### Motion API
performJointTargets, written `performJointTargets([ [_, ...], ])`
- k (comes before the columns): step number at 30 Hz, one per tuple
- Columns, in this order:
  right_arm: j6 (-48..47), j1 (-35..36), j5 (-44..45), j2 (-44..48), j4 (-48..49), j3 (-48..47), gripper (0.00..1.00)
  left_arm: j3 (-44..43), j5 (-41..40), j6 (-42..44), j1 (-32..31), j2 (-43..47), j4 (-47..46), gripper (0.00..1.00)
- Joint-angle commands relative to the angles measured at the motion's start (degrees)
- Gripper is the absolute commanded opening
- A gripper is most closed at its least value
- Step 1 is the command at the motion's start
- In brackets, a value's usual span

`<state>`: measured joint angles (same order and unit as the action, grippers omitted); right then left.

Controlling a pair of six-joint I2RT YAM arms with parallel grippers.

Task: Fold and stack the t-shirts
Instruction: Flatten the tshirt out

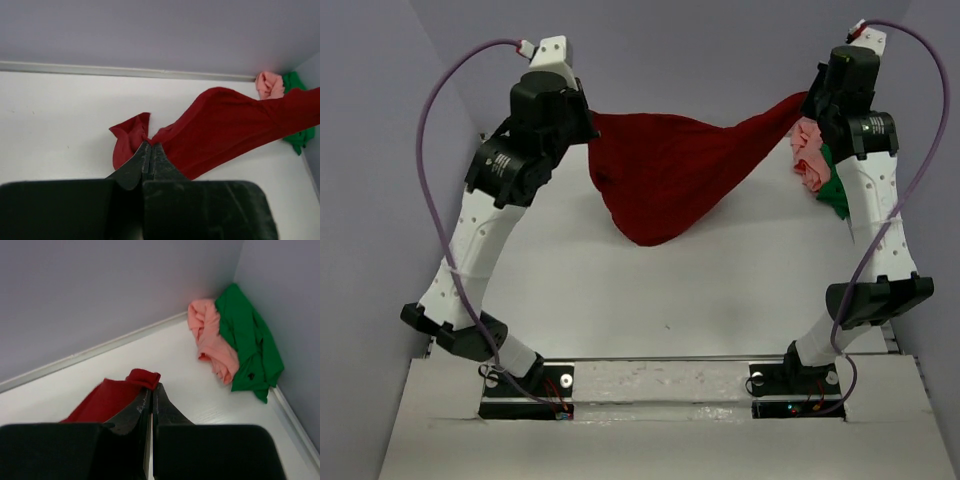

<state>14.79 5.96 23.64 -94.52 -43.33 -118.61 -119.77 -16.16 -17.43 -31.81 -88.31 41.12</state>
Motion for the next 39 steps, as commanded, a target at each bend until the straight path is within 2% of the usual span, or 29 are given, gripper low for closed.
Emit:
performJointTargets([
  [1, -4.94, -0.95, 3.6, 1.27, -5.18, -10.65, 0.0, -2.05, -2.02, 1.26, -0.18, 6.73, 1.06, 0.0],
  [10, -8.8, -0.95, 12.03, 2.15, -5.8, -19.55, 0.0, -4.86, -9.49, 1.79, -0.18, 12.02, 5.63, 0.0],
  [17, -12.67, -0.95, 13.98, 8.03, -1.15, -22.72, 0.0, -5.21, -14.77, 3.89, -0.18, 17.99, 2.83, 0.0],
  [20, -16.35, -0.95, 11.52, 10.84, 1.14, -26.14, 0.0, -7.49, -16.27, 6.0, -0.18, 19.49, 1.94, 0.0],
  [24, -16.81, -0.95, 5.12, 14.53, 2.02, -28.26, 0.0, -11.97, -17.41, 7.85, -0.18, 19.67, 2.47, 0.0],
  [27, -16.28, -0.95, -0.51, 18.4, 2.9, -26.77, 0.0, -10.24, -18.11, 8.9, -0.18, 22.65, -0.07, 0.0],
  [31, -15.84, -0.95, -6.76, 21.3, 3.17, -27.81, 0.0, -7.68, -15.05, 9.43, -0.18, 28.01, -4.9, 0.0],
  [39, -13.05, -0.95, -15.55, 26.49, 4.04, -29.4, 0.0, -6.54, -5.46, 9.52, -0.18, 33.46, -7.54, 0.0],
])
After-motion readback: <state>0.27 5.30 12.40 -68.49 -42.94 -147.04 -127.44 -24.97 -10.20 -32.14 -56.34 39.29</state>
